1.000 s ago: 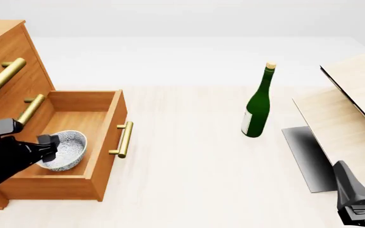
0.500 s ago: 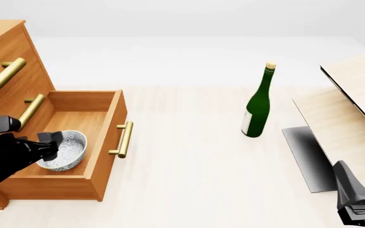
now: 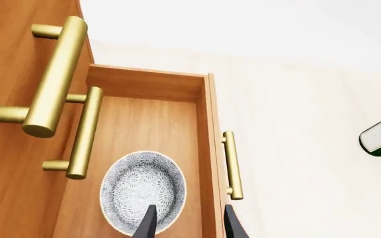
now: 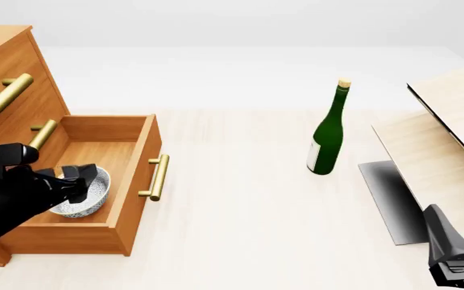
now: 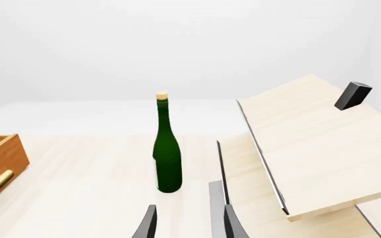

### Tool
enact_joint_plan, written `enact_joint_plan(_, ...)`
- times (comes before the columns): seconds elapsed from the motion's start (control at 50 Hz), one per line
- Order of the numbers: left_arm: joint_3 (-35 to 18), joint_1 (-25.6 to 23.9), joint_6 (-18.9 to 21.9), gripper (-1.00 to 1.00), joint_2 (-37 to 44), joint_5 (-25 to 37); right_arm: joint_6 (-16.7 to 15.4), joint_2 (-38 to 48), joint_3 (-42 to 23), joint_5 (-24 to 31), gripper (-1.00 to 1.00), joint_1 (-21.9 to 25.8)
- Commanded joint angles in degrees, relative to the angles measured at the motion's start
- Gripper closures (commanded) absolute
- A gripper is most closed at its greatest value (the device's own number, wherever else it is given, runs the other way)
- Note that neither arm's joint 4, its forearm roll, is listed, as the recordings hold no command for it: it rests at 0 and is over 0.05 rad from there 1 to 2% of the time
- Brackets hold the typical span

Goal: Put the bowl in the bottom drawer of the cabinet and close it.

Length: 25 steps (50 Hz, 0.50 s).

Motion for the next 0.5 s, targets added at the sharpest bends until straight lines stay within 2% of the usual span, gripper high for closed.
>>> enact_joint_plan(0.02,-0.7,-3.7,-1.2,-1.0,-0.6,0.7,0.0,0.0,0.0,0.0,-1.0,0.0)
enact_joint_plan(0.22,-1.3,-6.1,-2.0,-1.0,-0.8,1.1,0.0,0.0,0.0,0.0,-1.0,0.0)
enact_joint_plan(0.32,-2.0,-9.2,-3.6,-1.0,-0.8,1.7,0.0,0.0,0.0,0.0,-1.0,0.0)
enact_joint_plan(0.5,-2.6,-10.8,-4.3,-1.0,-1.3,2.4,0.0,0.0,0.0,0.0,-1.0,0.0)
